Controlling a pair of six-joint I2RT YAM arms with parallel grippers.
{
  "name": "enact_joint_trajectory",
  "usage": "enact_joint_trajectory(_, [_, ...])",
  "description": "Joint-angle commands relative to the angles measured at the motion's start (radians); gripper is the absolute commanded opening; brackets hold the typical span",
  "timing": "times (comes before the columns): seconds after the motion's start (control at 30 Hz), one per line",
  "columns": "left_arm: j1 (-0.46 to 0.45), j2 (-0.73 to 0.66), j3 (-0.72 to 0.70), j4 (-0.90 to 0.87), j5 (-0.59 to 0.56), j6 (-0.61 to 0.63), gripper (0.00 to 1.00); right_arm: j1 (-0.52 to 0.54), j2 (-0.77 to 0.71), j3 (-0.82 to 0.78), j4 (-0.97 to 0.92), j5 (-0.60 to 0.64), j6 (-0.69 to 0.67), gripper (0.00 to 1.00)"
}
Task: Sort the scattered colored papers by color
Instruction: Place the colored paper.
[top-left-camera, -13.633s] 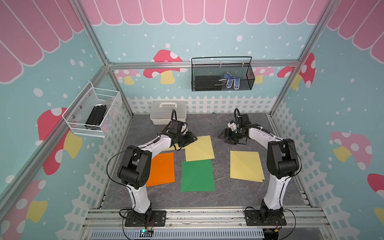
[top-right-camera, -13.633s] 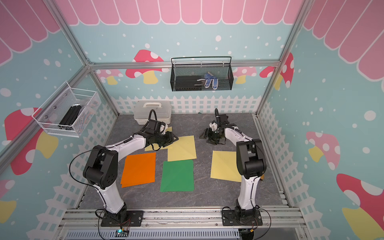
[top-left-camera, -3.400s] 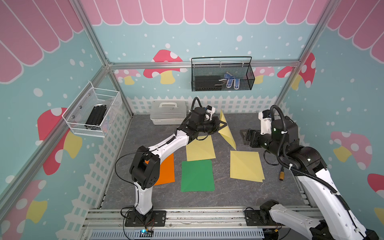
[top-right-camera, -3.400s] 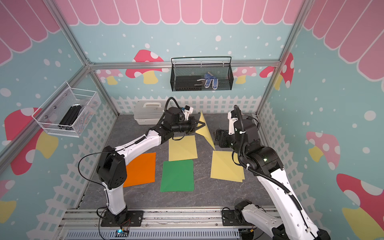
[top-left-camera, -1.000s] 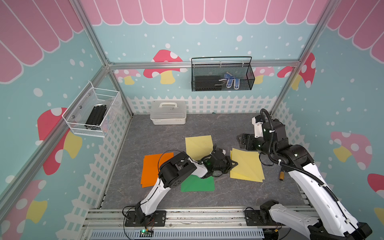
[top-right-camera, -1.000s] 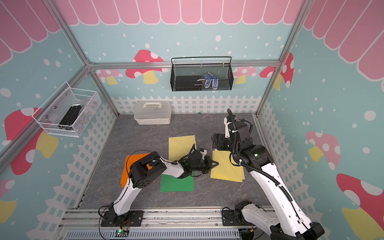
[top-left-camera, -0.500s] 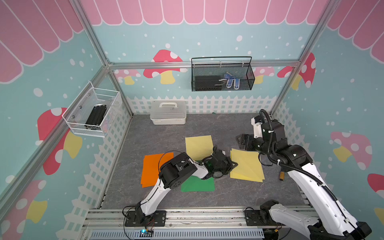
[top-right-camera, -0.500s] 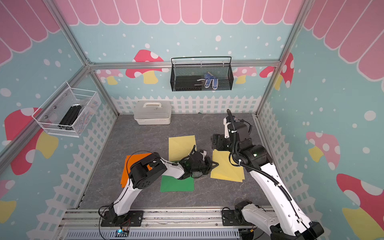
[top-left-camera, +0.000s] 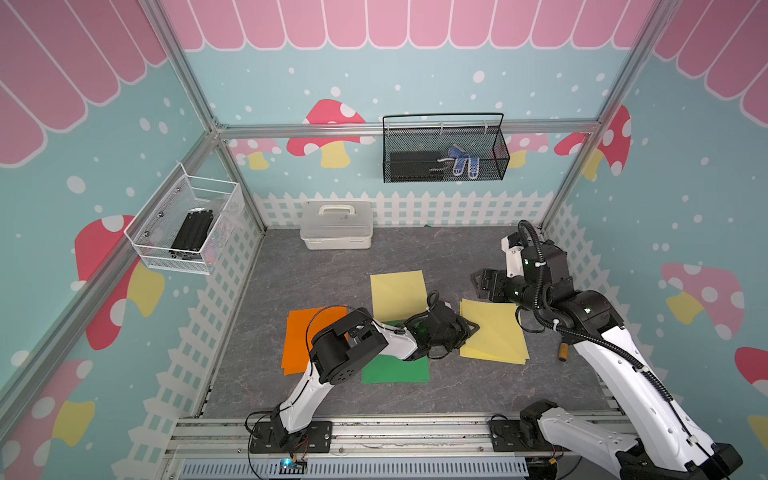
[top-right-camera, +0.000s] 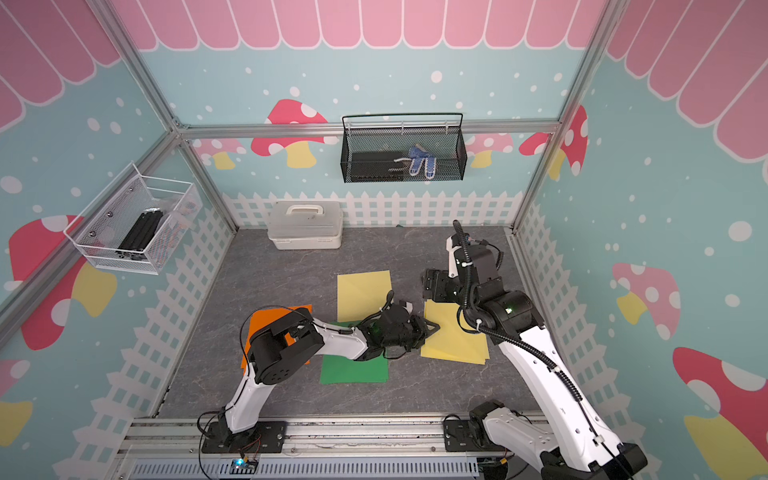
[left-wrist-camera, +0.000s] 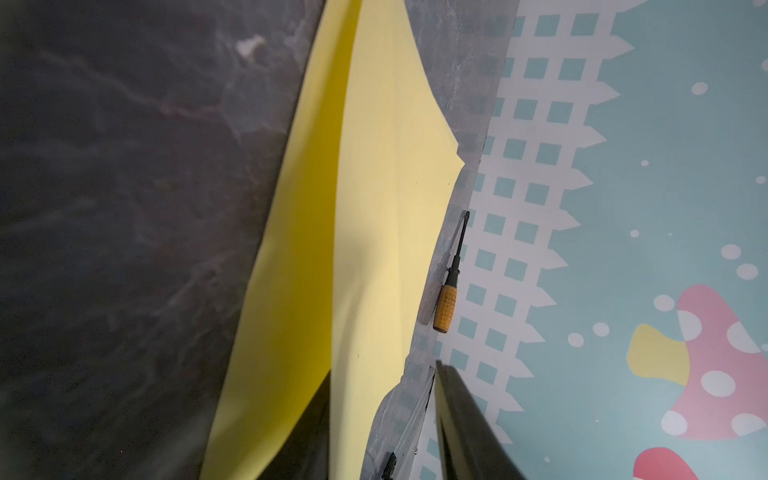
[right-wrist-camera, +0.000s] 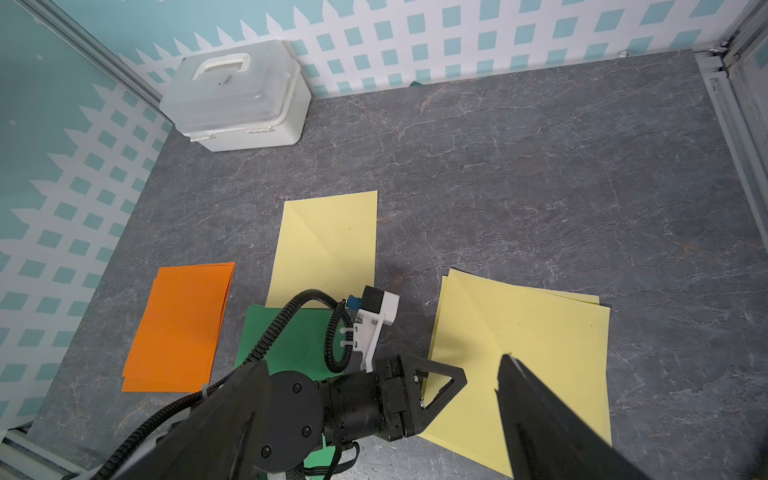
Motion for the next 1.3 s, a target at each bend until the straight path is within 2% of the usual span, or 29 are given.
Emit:
enact_joint_trajectory(0.0, [-0.027,-0.03,-0.001,-0.067,-0.034,0.002,0.38,-0.007,-0.019,-0.012,0.019,-0.014,0.023,0.89])
enact_joint_trajectory(0.2, [-0.054,-0.111,-0.051,-0.156,-0.125,0.008,0.38,-0.006,-0.031,-0.017,0.022,-0.025,0.033,0.89])
enact_joint_trajectory(0.47, [-0.024,-0.282,-0.096,-0.347,-0.253,0.144,0.4,-0.006,-0.03,-0.048,0.048,-0.064,0.053,0.89])
enact_joint_trajectory(0.6, [-0.007,-0.401,-0.124,-0.448,-0.365,0.227,0.4,-0.006,0.007,-0.059,0.072,-0.078,0.065,0.88])
enact_joint_trajectory(0.63, [0.009,-0.435,-0.132,-0.473,-0.383,0.253,0.4,-0.007,0.028,-0.063,0.087,-0.092,0.069,0.87])
enact_joint_trajectory(0.7, [0.057,-0.493,-0.163,-0.511,-0.401,0.282,0.41,-0.006,0.085,-0.07,0.126,-0.123,0.072,0.77])
enact_joint_trajectory(0.77, [0.146,-0.549,-0.213,-0.513,-0.373,0.313,0.43,-0.007,0.185,-0.053,0.162,-0.161,0.071,0.63])
enact_joint_trajectory(0.8, [0.192,-0.567,-0.232,-0.514,-0.348,0.328,0.44,-0.006,0.234,-0.034,0.167,-0.171,0.071,0.6])
enact_joint_trajectory(0.93, [0.398,-0.606,-0.264,-0.523,-0.191,0.439,0.48,-0.006,0.467,0.066,0.176,-0.223,0.054,0.62])
enact_joint_trajectory(1.03, [0.526,-0.58,-0.227,-0.553,-0.062,0.526,0.55,-0.006,0.628,0.145,0.205,-0.267,0.034,0.62])
enact_joint_trajectory(1.07, [0.567,-0.56,-0.205,-0.555,0.005,0.555,0.54,-0.006,0.682,0.179,0.21,-0.284,0.022,0.62])
enact_joint_trajectory(1.27, [0.71,-0.44,-0.129,-0.587,0.158,0.635,0.54,-0.006,0.959,0.347,0.195,-0.343,0.005,0.6])
